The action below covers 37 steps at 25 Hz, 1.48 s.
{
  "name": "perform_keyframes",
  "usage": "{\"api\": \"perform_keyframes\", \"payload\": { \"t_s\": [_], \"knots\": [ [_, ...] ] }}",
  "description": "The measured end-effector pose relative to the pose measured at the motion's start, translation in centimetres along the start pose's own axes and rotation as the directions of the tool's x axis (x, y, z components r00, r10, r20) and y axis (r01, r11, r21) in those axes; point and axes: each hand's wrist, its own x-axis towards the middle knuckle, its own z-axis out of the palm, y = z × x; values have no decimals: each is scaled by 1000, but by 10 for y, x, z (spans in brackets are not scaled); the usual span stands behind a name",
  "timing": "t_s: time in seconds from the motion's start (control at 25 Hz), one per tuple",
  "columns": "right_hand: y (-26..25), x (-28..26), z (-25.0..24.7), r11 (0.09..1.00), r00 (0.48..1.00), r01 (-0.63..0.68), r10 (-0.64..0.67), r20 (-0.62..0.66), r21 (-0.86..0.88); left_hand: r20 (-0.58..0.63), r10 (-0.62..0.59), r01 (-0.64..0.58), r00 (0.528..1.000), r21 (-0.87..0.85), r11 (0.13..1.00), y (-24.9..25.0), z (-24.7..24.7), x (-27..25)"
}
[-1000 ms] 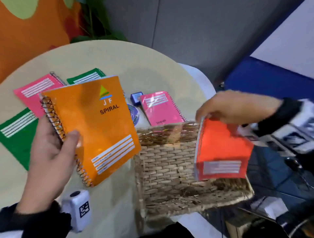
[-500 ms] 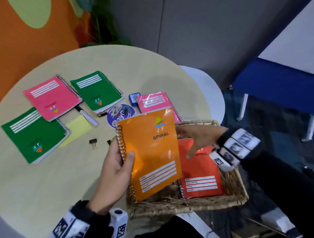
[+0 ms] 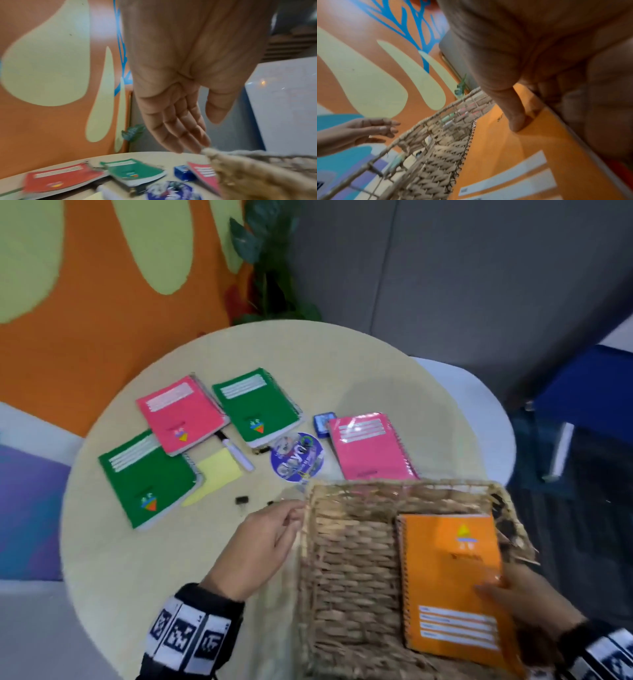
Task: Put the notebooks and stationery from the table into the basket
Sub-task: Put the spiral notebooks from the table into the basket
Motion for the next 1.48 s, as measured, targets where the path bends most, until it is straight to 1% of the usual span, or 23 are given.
{"api": "perform_keyframes", "payload": {
  "t_s": [0.04,0.08,0.12,0.16,0.24,0.32,0.36,0.44,0.52,0.56,0.6,0.68,0.72,0.8,0.92,1.0,1.12,1.2,1.24,1.28,1.36,1.44,1.48],
  "knots": [
    [7,16,2,969,998,-54,49,-24,-240,-48,-25,28,999,60,998,-21,-10,1],
    [3,21,3,911,997,-71,68,-23,-407,-87,-46,56,995,129,990,-41,-19,4],
    [-2,23,6,866,996,-84,84,-23,-492,-114,-74,96,991,200,975,-64,-31,8],
    [-3,25,7,822,996,-92,74,-55,-562,-116,-113,141,987,279,950,-86,-42,14],
    [5,39,7,692,999,-21,35,4,-722,-80,-221,233,972,438,868,-127,-66,30],
    [43,71,6,692,1000,-29,22,-19,-722,-7,-343,277,939,607,745,-161,-84,47],
    [39,78,-4,666,995,11,-78,-54,-746,29,-384,260,923,689,677,-176,-91,53],
    [-25,56,-15,717,987,48,-139,-76,-695,101,-396,157,913,807,569,-199,-98,63],
    [-154,3,-15,708,977,63,-186,-100,-704,202,-376,17,904,862,506,-212,-102,72],
    [-212,-12,-12,747,960,115,-252,-119,-655,255,-360,-49,898,869,492,-218,-104,76],
    [-255,-22,-8,769,929,225,-355,-106,-599,299,-337,-110,893,870,480,-221,-105,81],
    [-321,-10,5,769,846,438,-528,-76,-465,373,-283,-218,883,862,457,-226,-108,89],
    [-354,2,18,765,822,501,-567,-55,-404,407,-264,-260,875,853,453,-228,-111,92],
    [-415,41,54,736,780,575,-625,-33,-357,445,-243,-304,862,838,453,-232,-113,94],
    [-498,114,115,667,738,628,-674,35,-402,476,-183,-341,860,804,487,-238,-122,96],
    [-542,155,149,674,762,597,-647,44,-434,486,-68,-390,872,771,504,-243,-126,93],
    [-588,216,190,705,848,435,-530,-9,-560,443,106,-435,890,759,484,-256,-127,85],
    [-591,238,202,697,909,289,-416,-42,-657,432,172,-458,885,746,484,-264,-123,80],
    [-590,246,205,699,919,245,-388,-68,-671,451,178,-476,875,731,488,-268,-122,78],
    [-589,248,202,674,915,255,-400,-52,-693,460,199,-496,866,732,468,-272,-121,76],
    [-590,252,196,633,918,314,-392,56,-708,443,255,-511,860,739,439,-280,-120,75],
    [-590,256,187,707,935,309,-347,69,-636,430,293,-519,854,732,442,-283,-119,76],
    [-592,260,187,778,930,324,-366,31,-538,422,301,-517,855,735,438,-279,-122,75]
  ]
}}
